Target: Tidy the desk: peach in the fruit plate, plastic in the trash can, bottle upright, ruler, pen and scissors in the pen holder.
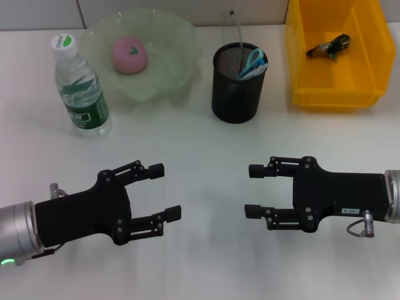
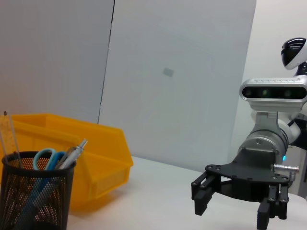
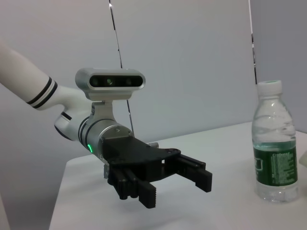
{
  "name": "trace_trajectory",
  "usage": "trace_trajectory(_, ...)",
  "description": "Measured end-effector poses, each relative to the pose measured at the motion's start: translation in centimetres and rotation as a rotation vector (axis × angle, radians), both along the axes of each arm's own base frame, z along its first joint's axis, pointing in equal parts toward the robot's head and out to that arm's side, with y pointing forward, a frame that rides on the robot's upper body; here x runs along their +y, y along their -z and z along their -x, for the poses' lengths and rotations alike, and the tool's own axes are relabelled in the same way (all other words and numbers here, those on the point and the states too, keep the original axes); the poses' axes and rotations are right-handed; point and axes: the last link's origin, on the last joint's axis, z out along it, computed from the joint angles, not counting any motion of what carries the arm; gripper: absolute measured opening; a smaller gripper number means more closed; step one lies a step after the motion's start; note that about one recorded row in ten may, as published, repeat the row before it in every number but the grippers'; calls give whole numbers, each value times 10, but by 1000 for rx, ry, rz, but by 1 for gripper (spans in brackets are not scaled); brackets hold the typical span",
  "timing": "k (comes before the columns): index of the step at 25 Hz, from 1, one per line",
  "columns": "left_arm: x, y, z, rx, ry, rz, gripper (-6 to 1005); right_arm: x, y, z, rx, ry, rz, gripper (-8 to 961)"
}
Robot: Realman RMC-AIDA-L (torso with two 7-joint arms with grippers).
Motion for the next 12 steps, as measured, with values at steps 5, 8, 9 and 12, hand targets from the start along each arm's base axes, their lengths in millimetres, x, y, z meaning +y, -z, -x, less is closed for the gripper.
trace_trajectory(5,-2,-1,2,4,1,6,823,0,1,0,-2,0,1,710)
trace_trajectory(8,-2,-2,3,8,3,9,822,1,1,0,-4,2,-1,710)
trace_trajectory(9,-2,-2,3,8,3,9,822,1,1,0,-4,2,-1,710)
trace_trajectory(12,-3,-2,3,12,8,13,822,1,2,0,-3,2,0,710)
